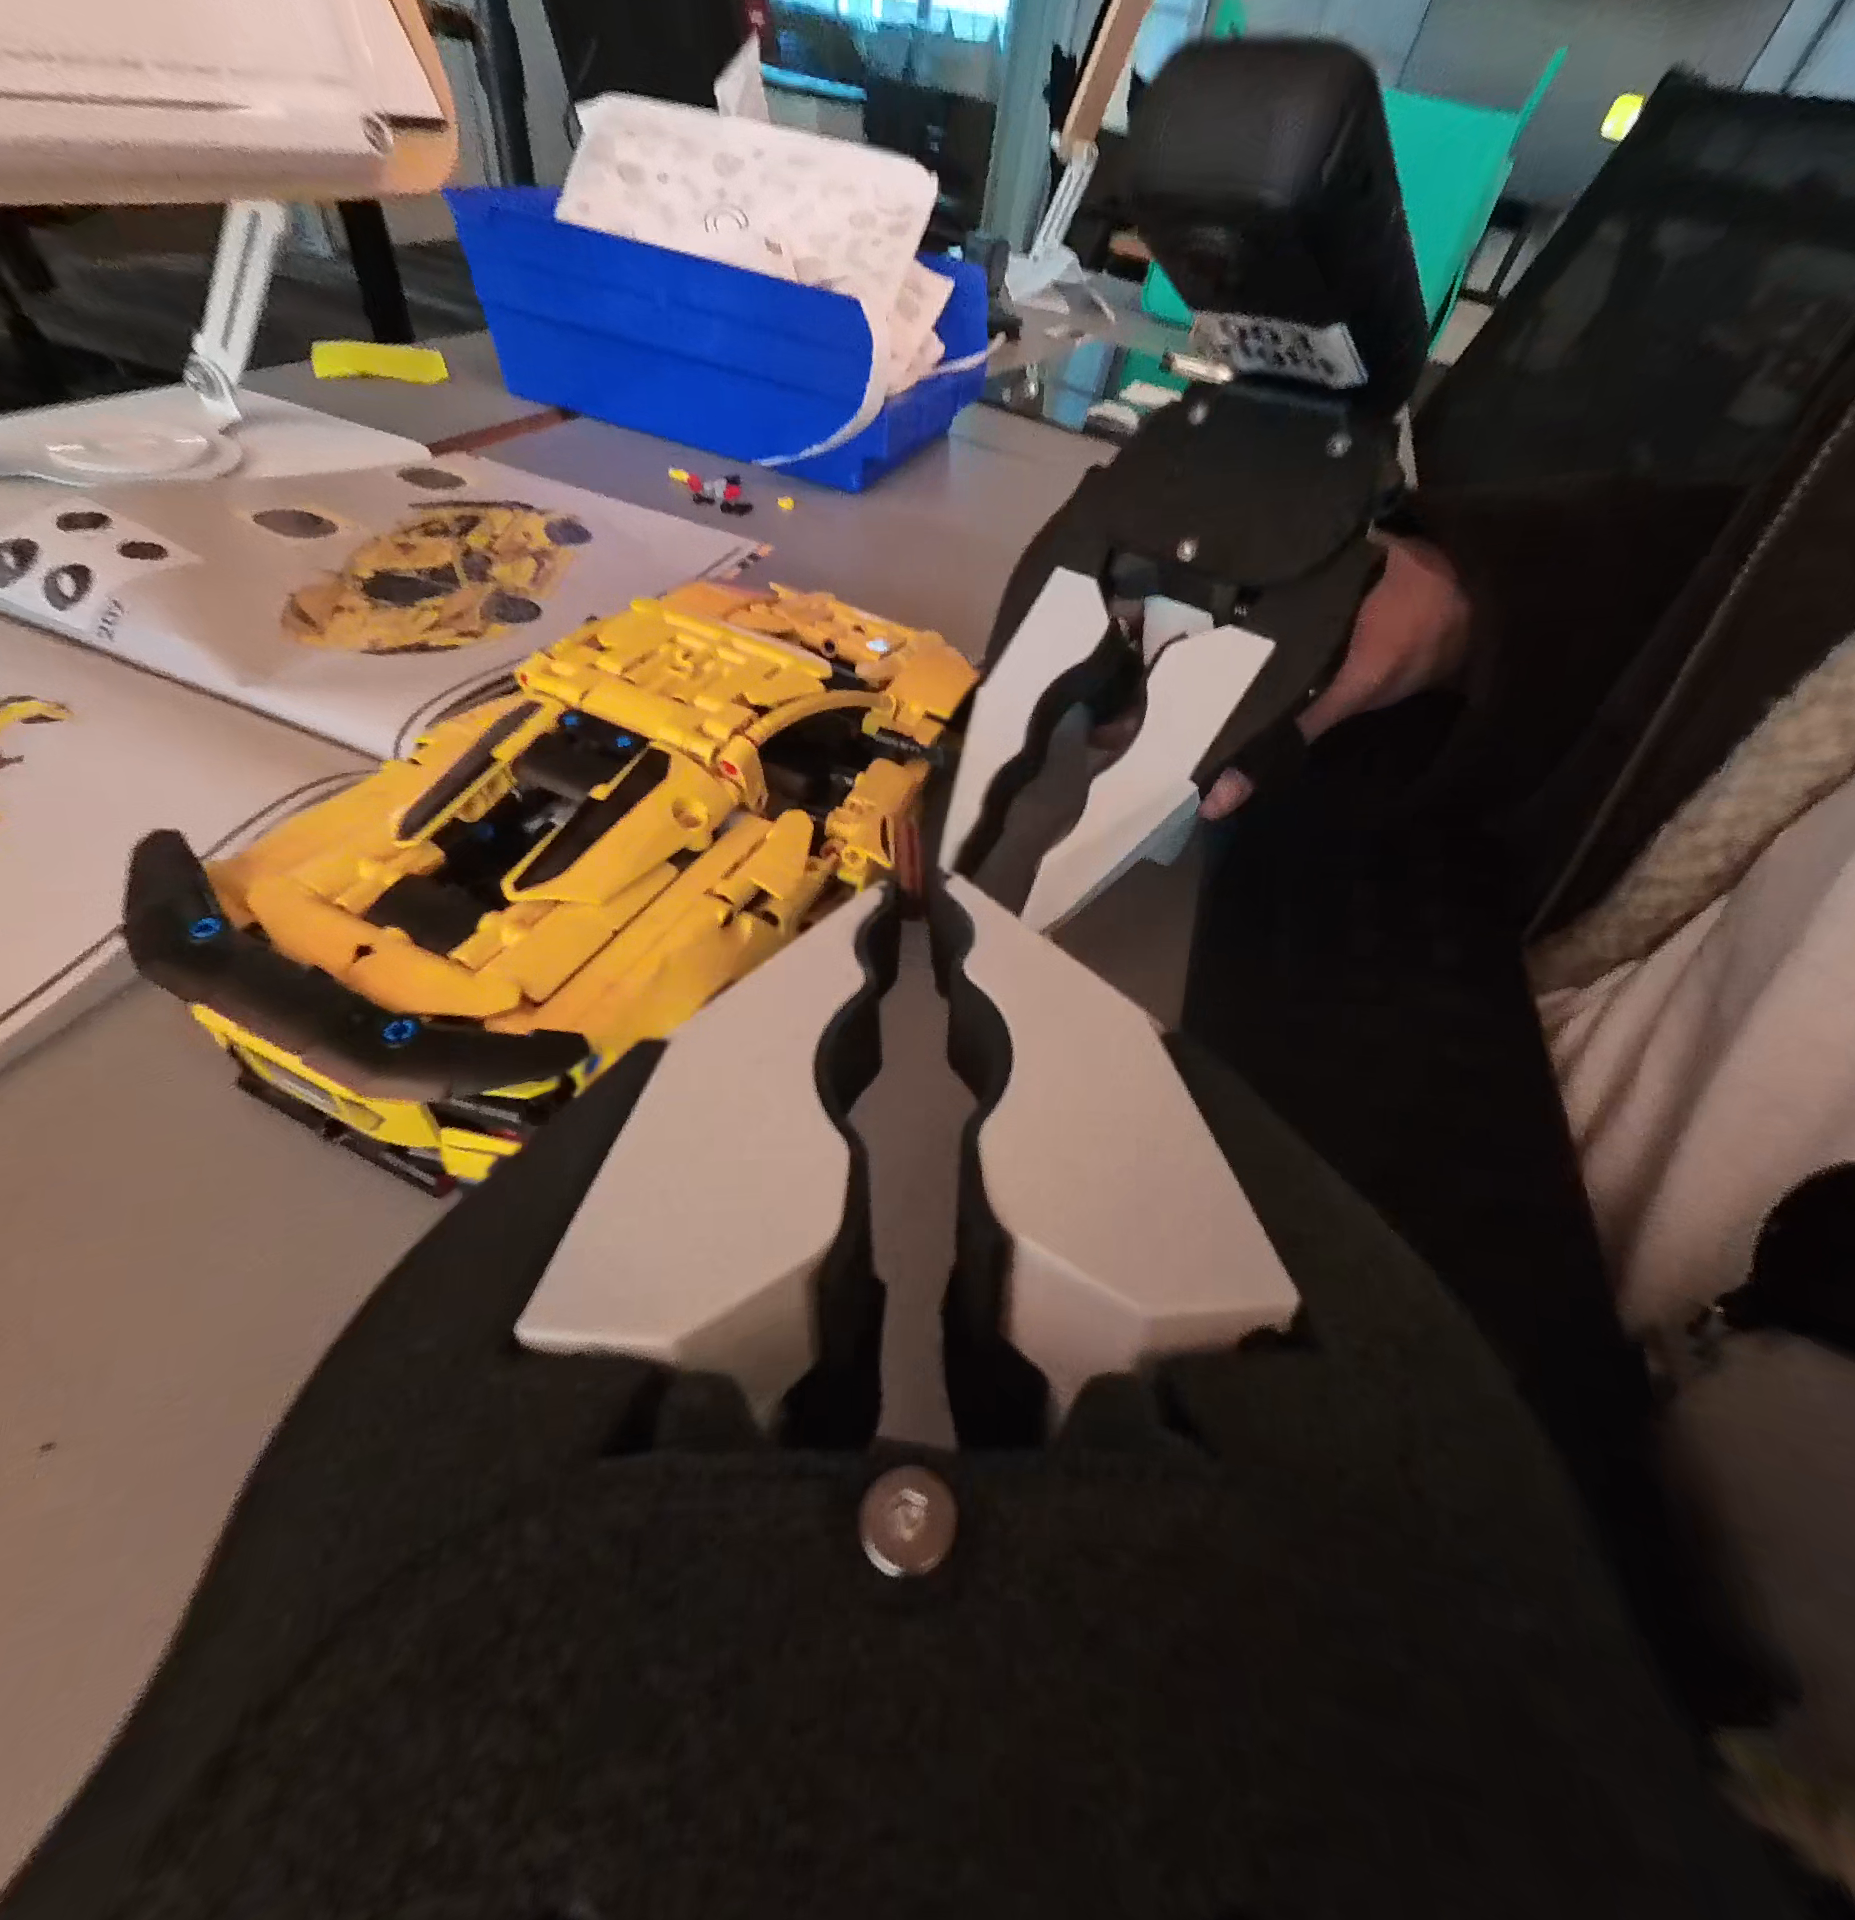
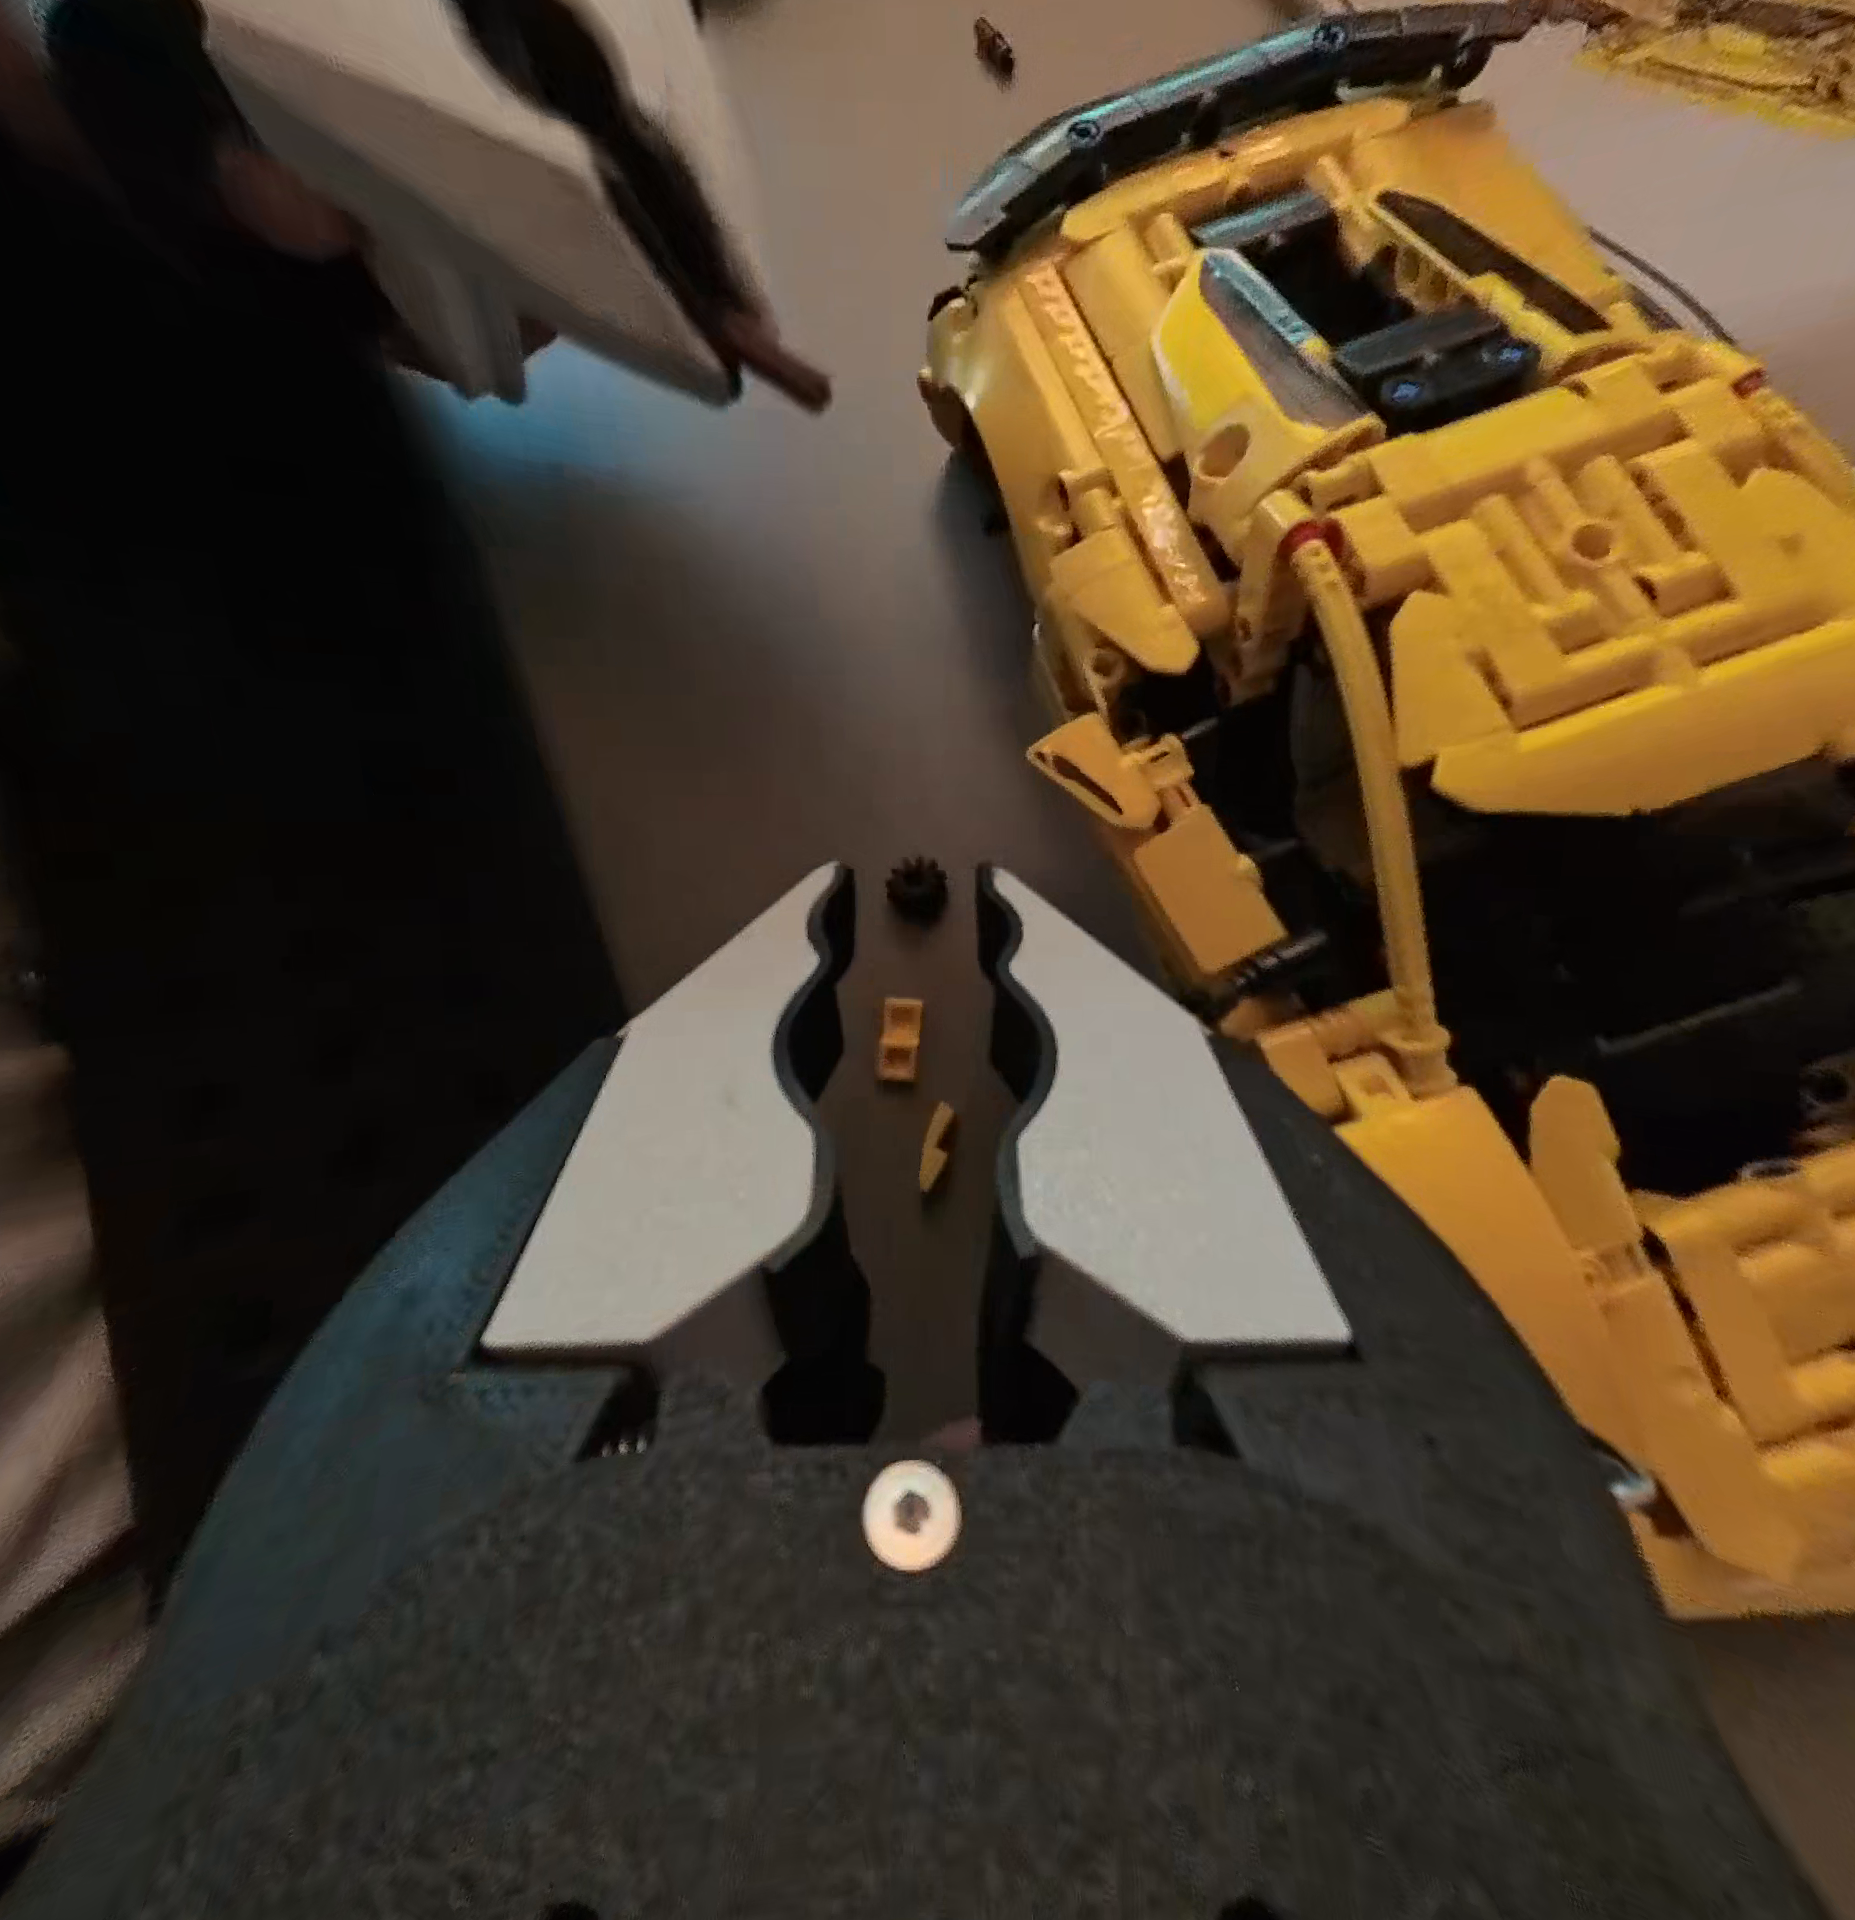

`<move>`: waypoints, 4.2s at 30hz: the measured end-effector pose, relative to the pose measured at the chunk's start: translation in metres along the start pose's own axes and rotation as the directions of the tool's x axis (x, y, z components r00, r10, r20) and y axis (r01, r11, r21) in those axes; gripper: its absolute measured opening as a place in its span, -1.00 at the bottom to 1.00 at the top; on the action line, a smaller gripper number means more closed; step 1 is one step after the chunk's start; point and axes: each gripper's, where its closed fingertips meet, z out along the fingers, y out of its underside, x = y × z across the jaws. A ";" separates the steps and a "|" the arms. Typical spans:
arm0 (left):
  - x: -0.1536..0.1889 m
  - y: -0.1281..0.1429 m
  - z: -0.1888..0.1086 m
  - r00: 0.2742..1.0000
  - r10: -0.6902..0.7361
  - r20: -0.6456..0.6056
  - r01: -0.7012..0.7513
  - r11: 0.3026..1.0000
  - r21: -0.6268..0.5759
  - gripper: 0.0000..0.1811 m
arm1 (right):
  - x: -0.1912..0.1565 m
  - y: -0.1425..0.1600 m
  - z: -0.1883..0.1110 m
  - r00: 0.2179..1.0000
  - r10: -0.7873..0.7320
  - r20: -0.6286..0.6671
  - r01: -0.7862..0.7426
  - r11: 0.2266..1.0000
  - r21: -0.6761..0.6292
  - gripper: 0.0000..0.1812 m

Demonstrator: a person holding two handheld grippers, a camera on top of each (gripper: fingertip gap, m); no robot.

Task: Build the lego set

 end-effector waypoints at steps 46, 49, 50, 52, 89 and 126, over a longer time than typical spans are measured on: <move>0.015 -0.049 -0.011 0.836 -0.385 -0.392 0.495 0.837 0.234 -0.96 | -0.024 -0.108 -0.055 0.809 0.150 0.568 -0.543 0.560 0.626 -0.87; 0.014 -0.052 -0.012 0.781 -0.435 -0.448 0.569 0.792 0.222 -0.96 | -0.025 -0.108 -0.055 0.850 0.116 0.514 -0.480 0.573 0.664 -0.87; 0.014 -0.052 -0.013 0.777 -0.437 -0.453 0.574 0.788 0.224 -0.96 | -0.025 -0.109 -0.055 0.855 0.110 0.506 -0.471 0.572 0.672 -0.87; 0.014 -0.053 -0.013 0.791 -0.423 -0.442 0.556 0.798 0.231 -0.96 | -0.025 -0.109 -0.055 0.855 0.108 0.508 -0.472 0.568 0.674 -0.87; 0.020 -0.054 -0.017 0.808 -0.374 -0.455 0.512 0.828 0.228 -0.96 | -0.024 -0.112 -0.070 0.858 0.038 0.513 -0.390 0.698 0.601 -0.87; 0.023 -0.079 -0.029 0.445 -0.476 -0.758 0.834 0.530 0.157 -0.97 | -0.040 -0.137 -0.075 0.917 -0.113 0.382 -0.282 0.491 0.824 -0.86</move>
